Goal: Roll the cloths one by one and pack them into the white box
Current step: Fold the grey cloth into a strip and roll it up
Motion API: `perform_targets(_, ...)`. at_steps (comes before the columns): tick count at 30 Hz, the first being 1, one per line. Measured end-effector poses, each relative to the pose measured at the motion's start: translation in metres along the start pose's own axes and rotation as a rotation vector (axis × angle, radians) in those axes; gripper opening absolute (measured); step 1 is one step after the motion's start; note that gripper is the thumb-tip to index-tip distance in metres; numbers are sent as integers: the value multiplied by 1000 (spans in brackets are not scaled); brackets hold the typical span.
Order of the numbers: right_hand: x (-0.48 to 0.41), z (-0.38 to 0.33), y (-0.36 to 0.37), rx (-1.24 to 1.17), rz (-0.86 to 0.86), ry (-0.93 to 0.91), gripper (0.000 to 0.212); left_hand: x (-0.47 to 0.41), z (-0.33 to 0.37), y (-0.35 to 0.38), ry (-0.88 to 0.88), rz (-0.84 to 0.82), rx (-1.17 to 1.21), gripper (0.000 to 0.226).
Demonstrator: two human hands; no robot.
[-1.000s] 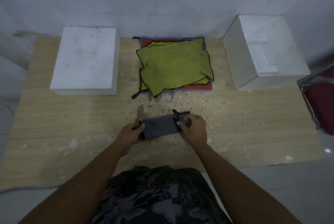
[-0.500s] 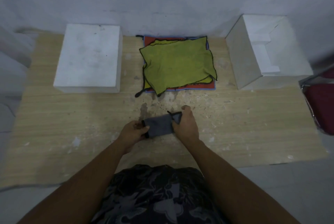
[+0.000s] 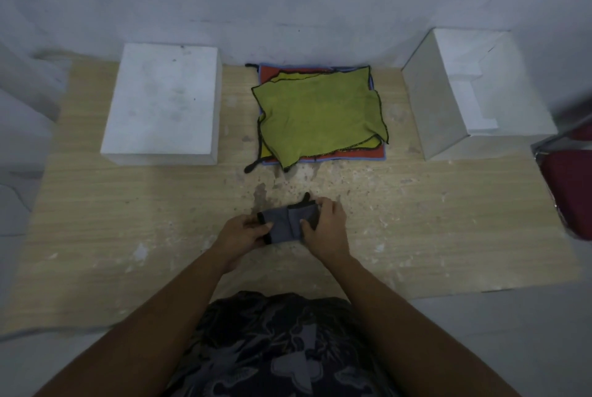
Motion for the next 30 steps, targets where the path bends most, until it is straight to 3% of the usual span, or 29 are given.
perform_targets(3,-5,9,6,-13,-70,127,52,-1,2,1,-8,-4,-39,20)
perform_targets(8,-8,5,6,-106,-70,175,27,-3,10,14,12,-36,-58,39)
perform_targets(15,2,-17,-23,-258,26,32,30,-1,33,44,108,-83,-32,36)
perform_targets(19,8,-31,-47,-300,-3,-149,25,3,51,72,139,-131,87,63)
perform_targets(22,3,-32,-64,-308,-67,-208,28,-1,70,93,196,-86,108,43)
perform_targets(25,-14,-6,-103,-479,27,-94,24,1,94,129,230,-70,209,12)
perform_targets(27,-23,14,-120,-619,78,54,29,1,107,147,251,-97,294,17)
perform_targets(30,-34,31,-126,-900,-110,236,47,2,122,171,299,-128,327,34)
Point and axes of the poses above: each hand's wrist, its own x-axis away from the middle knuckle, its own y-axis out of the palm, z = x × y, the point moved 9 cm from there along -x, towards the middle knuckle, and after that the axes turned 10 degrees about y, right-handed, at the moved point
